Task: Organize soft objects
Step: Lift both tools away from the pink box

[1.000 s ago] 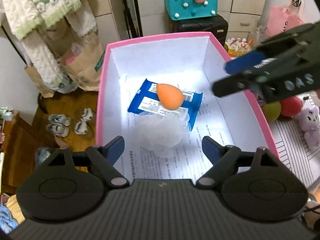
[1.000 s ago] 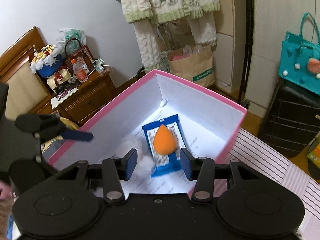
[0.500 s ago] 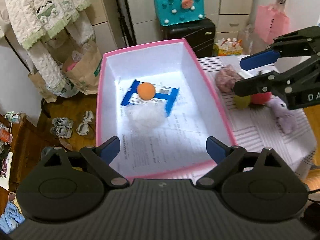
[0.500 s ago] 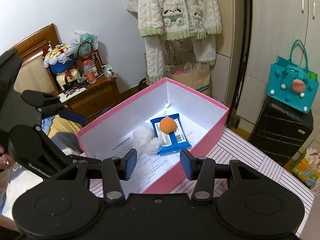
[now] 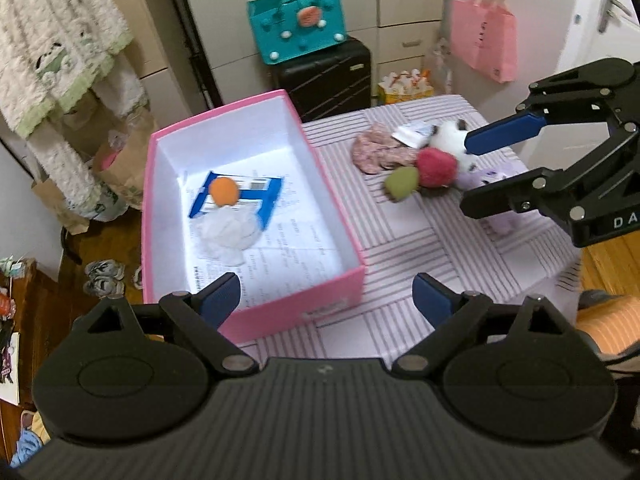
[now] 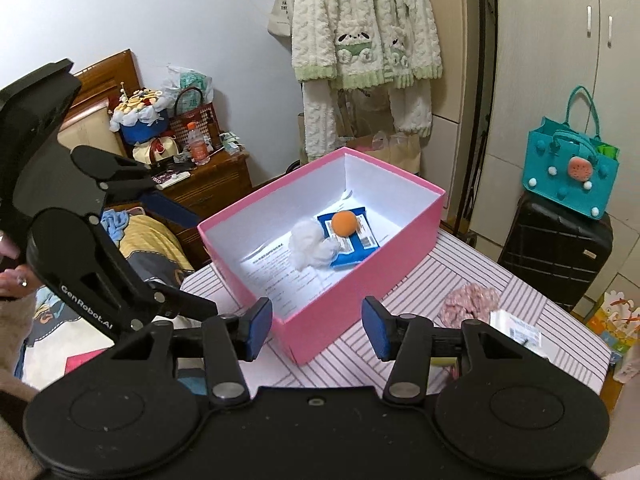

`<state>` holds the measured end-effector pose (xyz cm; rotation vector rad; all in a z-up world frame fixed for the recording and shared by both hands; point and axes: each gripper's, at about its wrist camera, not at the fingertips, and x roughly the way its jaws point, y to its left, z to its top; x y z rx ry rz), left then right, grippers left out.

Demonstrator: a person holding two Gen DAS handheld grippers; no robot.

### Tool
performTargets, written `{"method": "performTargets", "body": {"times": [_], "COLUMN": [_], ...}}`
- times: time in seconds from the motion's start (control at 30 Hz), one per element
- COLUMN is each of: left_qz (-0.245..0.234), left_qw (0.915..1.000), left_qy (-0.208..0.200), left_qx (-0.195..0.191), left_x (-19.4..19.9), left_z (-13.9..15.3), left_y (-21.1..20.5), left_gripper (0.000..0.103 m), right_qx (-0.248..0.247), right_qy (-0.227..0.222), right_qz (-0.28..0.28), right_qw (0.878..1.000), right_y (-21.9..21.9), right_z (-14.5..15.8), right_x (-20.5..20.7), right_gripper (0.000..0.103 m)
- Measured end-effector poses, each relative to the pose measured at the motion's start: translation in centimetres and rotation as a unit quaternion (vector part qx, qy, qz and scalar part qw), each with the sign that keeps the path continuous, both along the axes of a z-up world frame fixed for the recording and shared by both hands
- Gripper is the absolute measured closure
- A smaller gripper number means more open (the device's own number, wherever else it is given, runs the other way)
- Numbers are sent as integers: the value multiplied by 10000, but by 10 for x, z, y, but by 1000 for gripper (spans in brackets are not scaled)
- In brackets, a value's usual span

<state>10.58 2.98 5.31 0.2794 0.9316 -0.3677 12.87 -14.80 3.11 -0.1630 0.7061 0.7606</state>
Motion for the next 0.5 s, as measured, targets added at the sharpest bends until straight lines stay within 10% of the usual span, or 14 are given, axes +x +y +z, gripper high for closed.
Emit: {"method": "performTargets", "body": {"times": [0.5], "left_qz": [-903], "left_qw": [9956], "left_qy": [-6], "left_qx": [240], "left_x": [-35], "left_z": [-10], "left_y": [-54], "left_gripper": [9], "right_qx": [59], "right_qy": [51], "right_qz": [-356], "right_qw": [9993], "right_y": [-58], "right_z": [-21], "right_x": [-53], "right_gripper": [37]}}
